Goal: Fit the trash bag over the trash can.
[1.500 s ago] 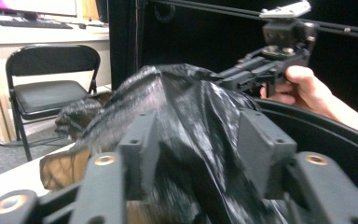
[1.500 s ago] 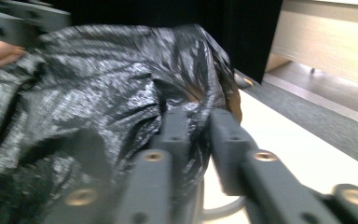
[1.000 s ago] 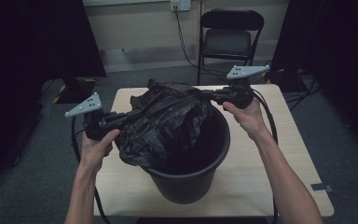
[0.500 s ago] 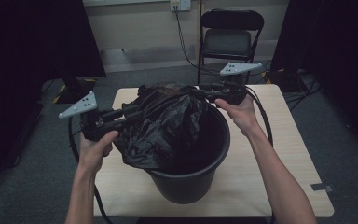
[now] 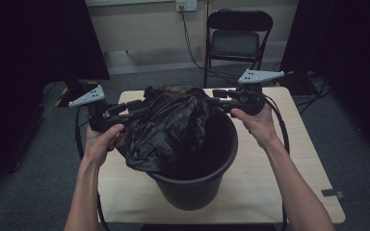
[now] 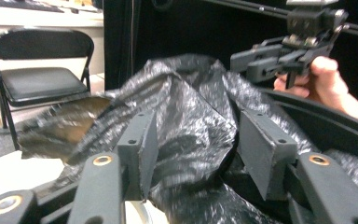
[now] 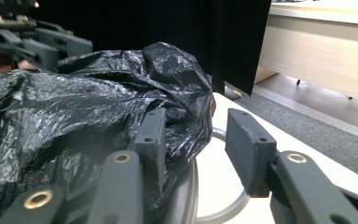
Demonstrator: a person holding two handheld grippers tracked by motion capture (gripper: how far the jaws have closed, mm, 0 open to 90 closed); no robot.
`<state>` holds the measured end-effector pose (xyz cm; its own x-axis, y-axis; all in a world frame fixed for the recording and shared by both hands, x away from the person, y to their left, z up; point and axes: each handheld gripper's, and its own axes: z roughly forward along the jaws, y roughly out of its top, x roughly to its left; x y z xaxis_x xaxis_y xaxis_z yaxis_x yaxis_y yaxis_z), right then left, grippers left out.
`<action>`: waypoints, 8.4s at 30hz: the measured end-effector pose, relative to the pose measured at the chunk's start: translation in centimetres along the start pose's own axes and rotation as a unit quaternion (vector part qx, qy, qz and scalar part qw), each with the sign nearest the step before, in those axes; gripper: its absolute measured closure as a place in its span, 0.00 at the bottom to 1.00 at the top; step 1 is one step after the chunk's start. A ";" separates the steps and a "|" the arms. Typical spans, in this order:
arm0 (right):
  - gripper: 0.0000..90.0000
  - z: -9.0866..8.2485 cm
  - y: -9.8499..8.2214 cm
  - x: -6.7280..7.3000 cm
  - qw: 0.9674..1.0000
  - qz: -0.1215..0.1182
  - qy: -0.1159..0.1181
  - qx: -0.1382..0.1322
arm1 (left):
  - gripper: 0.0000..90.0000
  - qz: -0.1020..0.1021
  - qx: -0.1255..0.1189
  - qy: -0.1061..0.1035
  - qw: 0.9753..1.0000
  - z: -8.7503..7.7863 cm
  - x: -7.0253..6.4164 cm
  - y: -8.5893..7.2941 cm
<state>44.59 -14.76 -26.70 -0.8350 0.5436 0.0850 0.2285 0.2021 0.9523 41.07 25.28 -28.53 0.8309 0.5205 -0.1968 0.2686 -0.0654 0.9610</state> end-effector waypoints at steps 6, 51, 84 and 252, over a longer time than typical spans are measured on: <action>0.57 -0.1 0.3 0.4 1.000 0.001 0.003 0.004 | 0.96 0.026 -0.007 0.013 1.000 -0.9 -1.5 -0.6; 1.00 1.3 4.5 4.8 0.995 -0.081 0.066 -0.008 | 0.67 0.060 -0.054 0.003 0.997 2.8 -5.3 7.7; 0.97 -2.0 -5.8 -3.4 0.998 0.037 -0.036 0.023 | 0.73 -0.027 0.016 0.008 0.999 1.7 0.5 0.1; 0.41 1.1 4.2 4.2 0.998 -0.048 0.029 -0.005 | 0.80 0.052 -0.004 -0.013 0.999 -3.2 -3.3 2.3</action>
<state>42.59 -10.71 -22.69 -0.8800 0.4749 0.0097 0.1412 0.2420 0.9599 37.35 26.12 -25.09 0.8666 0.4888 -0.0999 0.1758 -0.1119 0.9780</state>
